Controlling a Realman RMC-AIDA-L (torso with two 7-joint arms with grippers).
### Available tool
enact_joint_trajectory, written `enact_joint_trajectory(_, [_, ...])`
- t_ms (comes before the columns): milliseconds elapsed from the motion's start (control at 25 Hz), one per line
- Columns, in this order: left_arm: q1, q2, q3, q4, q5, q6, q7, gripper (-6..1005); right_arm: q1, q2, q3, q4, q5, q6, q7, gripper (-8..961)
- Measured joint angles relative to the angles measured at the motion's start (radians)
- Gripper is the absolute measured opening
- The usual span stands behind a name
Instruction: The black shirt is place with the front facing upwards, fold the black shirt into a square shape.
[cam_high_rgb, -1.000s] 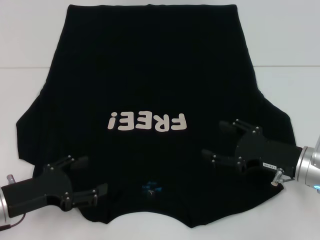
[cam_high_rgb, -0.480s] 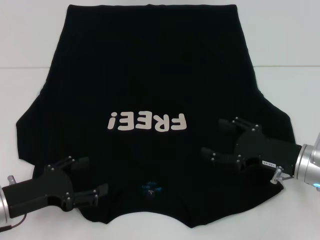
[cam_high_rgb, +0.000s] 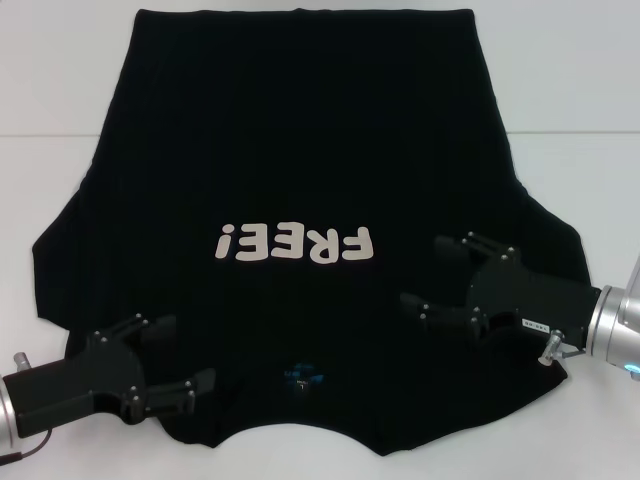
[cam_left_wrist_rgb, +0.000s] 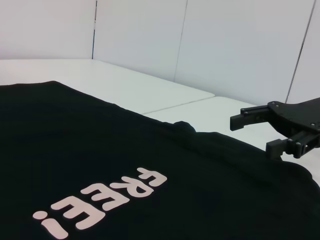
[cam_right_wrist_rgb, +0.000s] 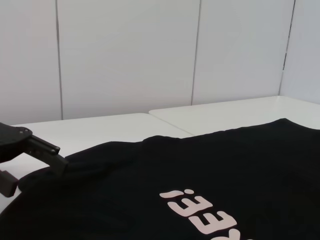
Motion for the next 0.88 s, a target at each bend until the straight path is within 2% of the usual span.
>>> enact_joint_trajectory(880, [-0.01,0.0,-0.002,0.0,0.002,-0.004,-0.004,946,0.012,0.0,0.0,0.0,0.004,0.026,0.002,945])
